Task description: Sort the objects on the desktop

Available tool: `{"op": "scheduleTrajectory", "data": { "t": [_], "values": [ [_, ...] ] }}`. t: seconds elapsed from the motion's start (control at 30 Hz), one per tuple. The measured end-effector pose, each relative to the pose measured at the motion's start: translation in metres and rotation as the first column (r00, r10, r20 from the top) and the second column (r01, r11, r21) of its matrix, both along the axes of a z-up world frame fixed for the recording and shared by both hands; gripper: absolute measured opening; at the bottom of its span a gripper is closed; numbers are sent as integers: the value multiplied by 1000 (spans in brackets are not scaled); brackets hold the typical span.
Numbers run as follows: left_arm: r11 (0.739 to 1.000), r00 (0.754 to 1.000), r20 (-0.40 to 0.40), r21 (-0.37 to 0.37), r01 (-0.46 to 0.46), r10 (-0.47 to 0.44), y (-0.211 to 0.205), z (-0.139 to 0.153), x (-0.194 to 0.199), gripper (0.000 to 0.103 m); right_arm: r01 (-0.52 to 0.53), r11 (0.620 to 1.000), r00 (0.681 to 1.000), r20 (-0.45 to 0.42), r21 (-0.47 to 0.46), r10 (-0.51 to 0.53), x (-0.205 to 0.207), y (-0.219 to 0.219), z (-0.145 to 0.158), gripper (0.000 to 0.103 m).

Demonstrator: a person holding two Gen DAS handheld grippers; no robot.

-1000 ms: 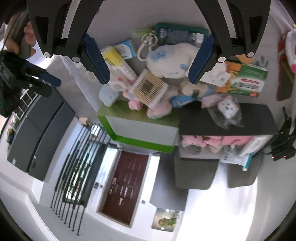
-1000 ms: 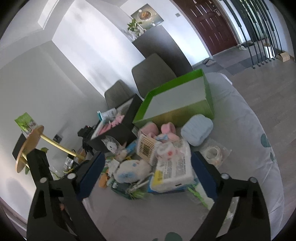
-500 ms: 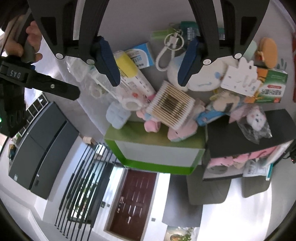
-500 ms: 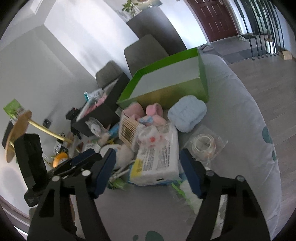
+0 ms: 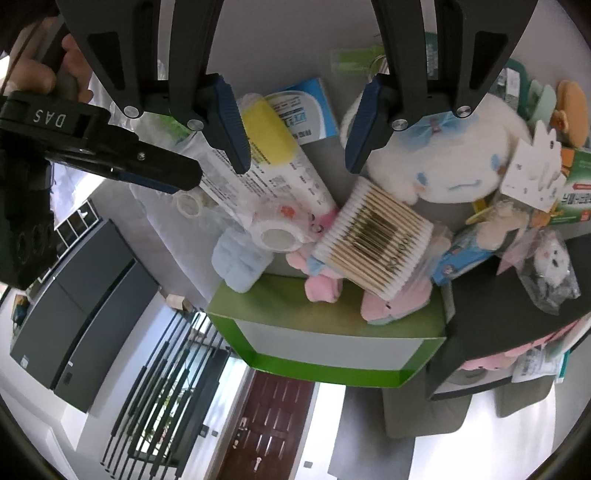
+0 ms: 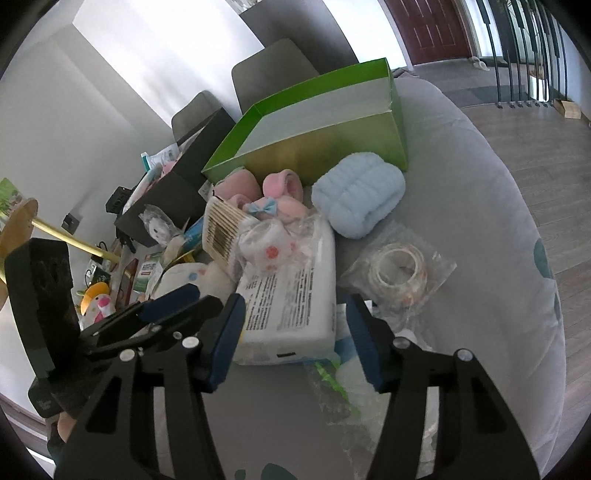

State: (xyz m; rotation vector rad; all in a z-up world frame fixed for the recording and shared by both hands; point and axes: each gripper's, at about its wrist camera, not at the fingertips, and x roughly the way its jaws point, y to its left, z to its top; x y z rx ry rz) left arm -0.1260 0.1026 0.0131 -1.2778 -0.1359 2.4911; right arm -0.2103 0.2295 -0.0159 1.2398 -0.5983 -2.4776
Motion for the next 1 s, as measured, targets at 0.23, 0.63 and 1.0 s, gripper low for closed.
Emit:
{"op": "scheduleTrajectory", "data": {
  "t": [0.23,0.63,1.0],
  "values": [
    [1000,1000,24,-6,11,-10,5,-10,-3,53,-25,1000,1000,14,5,24,-9,-7,-5,51],
    [998,998,38,45,53,-55,8,-15,-3,45,-10,1000,1000,20,-17,11,-13,-6,-14,47],
    [997,997,18,39,69,-69,11,-6,5,44,-5,999,1000,-5,-41,4,-6,-9,-8,39]
  ]
}}
